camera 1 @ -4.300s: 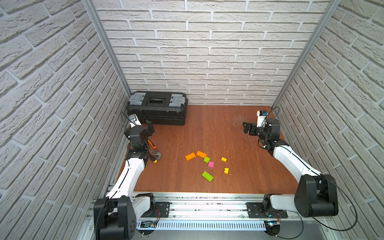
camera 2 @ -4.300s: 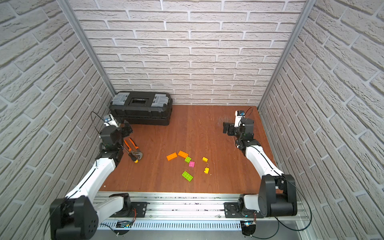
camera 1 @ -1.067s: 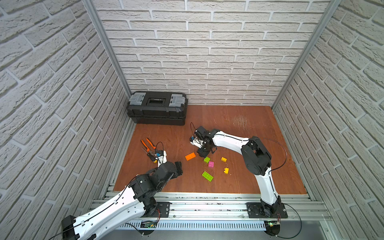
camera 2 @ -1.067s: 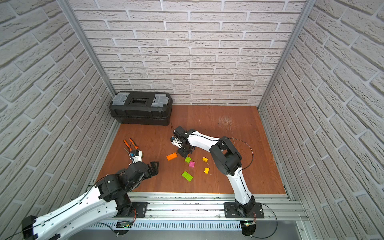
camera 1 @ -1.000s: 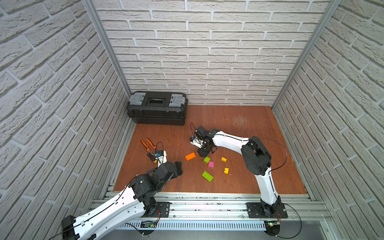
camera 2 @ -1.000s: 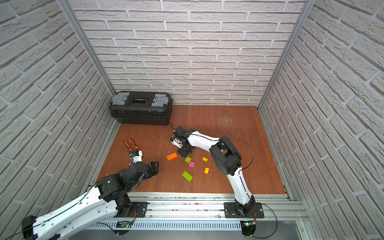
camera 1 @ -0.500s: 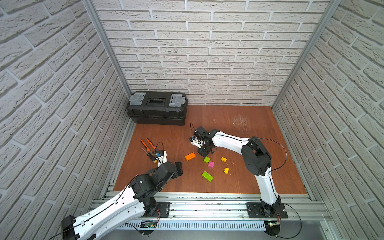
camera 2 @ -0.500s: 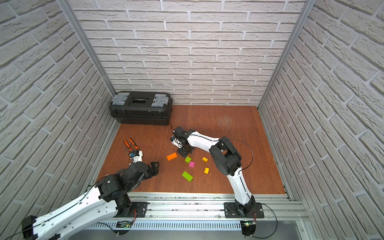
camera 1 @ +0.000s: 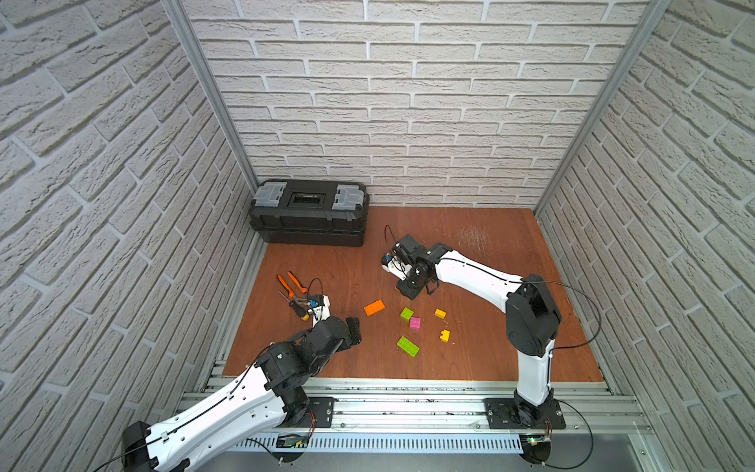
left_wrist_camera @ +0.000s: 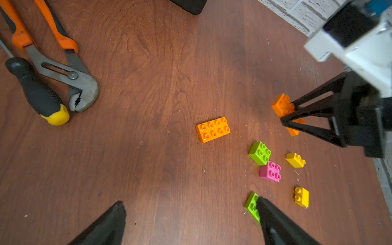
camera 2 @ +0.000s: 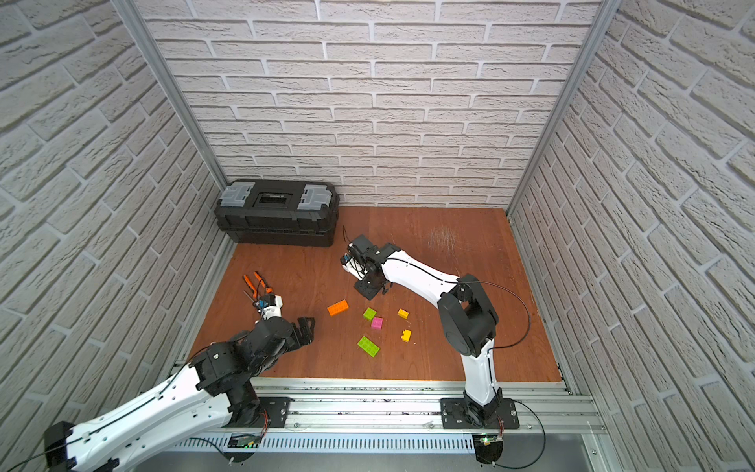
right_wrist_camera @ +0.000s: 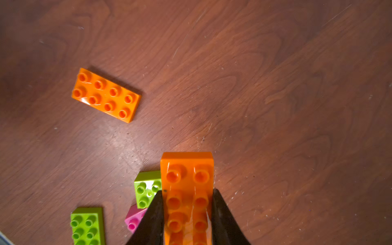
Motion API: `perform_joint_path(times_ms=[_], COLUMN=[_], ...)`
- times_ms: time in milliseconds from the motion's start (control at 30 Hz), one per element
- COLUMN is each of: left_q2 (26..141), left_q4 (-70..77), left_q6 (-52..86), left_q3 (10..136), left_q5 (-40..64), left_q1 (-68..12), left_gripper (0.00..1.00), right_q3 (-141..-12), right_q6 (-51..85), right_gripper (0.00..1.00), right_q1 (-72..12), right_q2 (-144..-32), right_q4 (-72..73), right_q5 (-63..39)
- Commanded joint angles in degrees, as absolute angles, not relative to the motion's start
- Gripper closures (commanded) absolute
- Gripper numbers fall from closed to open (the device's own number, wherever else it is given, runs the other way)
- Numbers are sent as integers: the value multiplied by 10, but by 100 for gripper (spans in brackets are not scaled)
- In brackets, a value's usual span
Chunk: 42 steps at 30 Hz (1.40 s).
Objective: Assemble a carrot with lego
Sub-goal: Pick up the lego brick from the center of the board, then move the lego brick at the center of the board.
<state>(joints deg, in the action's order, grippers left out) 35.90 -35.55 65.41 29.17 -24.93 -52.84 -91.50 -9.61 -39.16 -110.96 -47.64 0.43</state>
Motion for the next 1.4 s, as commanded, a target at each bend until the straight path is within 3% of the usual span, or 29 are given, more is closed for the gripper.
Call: perform_joint_path(times_ms=[0, 700, 1367], left_q2=[353, 334, 338], left_q4=[-339, -332, -339], left_q6=[656, 670, 670], left_q3=[287, 268, 267], left_q5=[-245, -239, -239], left_q1=[-532, -532, -533], left_gripper=[2, 2, 2], right_q3=[-883, -758, -858], right_q6=[-87, -52, -83], right_gripper=[97, 97, 97], right_q1=[-393, -401, -413], right_q2=[-1085, -1037, -1139], right_q4=[-490, -461, -524], right_q5=[-20, -64, -106])
